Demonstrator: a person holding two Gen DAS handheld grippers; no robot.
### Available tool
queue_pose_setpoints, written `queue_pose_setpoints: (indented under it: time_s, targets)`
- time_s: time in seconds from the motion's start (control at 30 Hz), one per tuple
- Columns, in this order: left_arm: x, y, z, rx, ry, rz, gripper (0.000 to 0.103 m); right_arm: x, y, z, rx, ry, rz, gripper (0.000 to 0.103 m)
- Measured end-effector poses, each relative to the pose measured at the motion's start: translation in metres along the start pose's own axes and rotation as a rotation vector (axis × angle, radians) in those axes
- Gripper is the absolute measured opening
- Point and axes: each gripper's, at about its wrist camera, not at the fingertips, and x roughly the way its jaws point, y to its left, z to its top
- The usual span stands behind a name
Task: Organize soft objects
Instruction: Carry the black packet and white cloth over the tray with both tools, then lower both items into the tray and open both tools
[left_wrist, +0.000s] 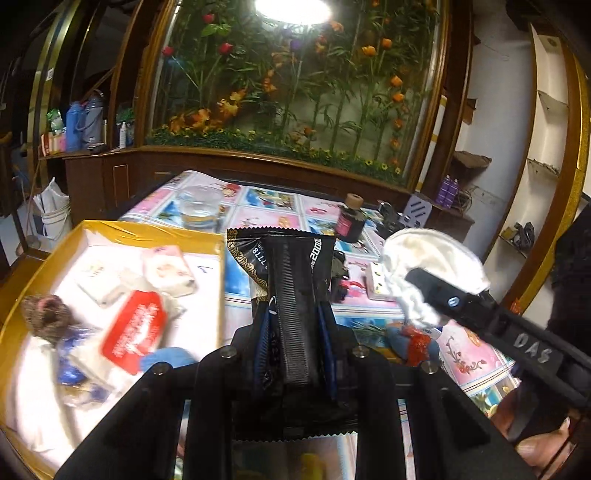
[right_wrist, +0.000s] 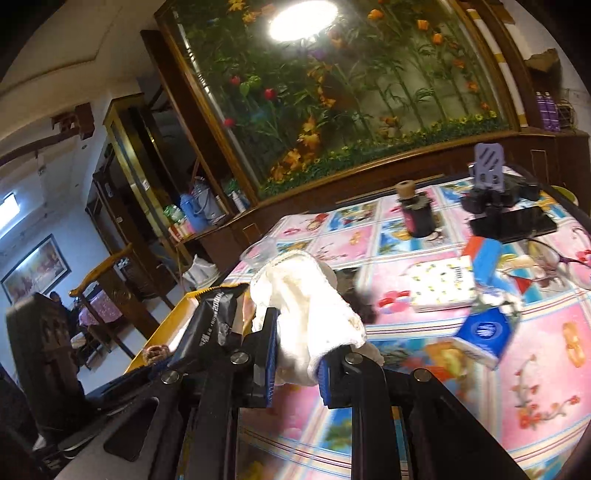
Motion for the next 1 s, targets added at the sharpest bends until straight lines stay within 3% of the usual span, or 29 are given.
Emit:
queue_pose_setpoints:
  time_s: [0.13, 0.33, 0.6, 0.93, 1.0]
  targets:
    - [-0.017, 0.034, 0.011, -0.054, 0.007, 0.007, 0.024, 0.028, 0.031, -0.003, -0.020, 0.051, 0.053, 0.020]
    - [-0.023, 0.095, 0.030, -0.134, 0.038, 0.074, 0.024, 0.074, 0.068, -0.004, -0.022, 0.152, 0.122, 0.020]
    - [0.007, 0.168, 0.046, -0.235, 0.183, 0.118, 0.024, 0.146, 0.096, 0.004, -0.004, 0.307, 0.128, 0.020]
    - [0.032, 0.184, 0.049, -0.232, 0.253, 0.160, 0.024, 0.214, 0.107, -0.002, -0.002, 0.446, 0.082, 0.022]
    - [0.034, 0.187, 0.046, -0.236, 0.266, 0.153, 0.026, 0.218, 0.104, -0.007, 0.021, 0.454, 0.086, 0.032]
